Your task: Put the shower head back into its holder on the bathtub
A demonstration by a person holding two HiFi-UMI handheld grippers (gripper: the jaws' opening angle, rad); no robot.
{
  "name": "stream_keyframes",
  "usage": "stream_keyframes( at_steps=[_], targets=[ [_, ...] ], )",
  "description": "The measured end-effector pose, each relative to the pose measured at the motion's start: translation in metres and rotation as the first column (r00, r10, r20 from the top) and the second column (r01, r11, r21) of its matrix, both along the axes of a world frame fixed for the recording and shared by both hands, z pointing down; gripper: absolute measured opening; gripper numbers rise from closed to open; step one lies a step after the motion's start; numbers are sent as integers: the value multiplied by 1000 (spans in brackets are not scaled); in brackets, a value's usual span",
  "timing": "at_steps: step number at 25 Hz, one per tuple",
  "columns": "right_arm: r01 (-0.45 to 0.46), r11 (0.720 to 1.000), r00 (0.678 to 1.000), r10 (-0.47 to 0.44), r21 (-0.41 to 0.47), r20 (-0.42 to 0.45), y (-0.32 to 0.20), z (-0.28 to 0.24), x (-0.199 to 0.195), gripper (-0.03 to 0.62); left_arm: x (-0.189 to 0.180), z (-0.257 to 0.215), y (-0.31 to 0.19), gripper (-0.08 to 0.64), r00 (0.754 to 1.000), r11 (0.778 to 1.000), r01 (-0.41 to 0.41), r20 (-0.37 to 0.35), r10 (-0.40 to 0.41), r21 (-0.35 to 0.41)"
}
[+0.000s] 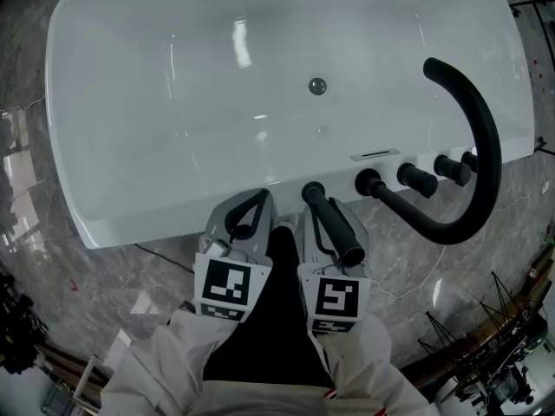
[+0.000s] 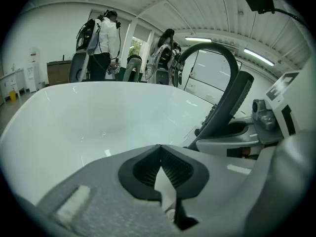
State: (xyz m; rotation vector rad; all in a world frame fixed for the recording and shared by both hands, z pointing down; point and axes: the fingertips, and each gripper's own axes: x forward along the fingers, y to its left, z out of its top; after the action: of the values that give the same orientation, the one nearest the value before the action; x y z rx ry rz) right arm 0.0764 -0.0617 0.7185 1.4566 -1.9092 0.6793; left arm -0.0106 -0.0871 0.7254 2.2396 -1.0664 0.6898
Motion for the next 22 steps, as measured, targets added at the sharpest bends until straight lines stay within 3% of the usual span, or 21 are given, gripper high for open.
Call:
stream_keyframes(
  at_steps=[22],
  targets=[
    [19, 1000, 999, -20, -6, -44, -4, 3, -6, 137, 1, 6, -4, 6, 1000, 1000, -10, 8, 10, -14]
  ],
)
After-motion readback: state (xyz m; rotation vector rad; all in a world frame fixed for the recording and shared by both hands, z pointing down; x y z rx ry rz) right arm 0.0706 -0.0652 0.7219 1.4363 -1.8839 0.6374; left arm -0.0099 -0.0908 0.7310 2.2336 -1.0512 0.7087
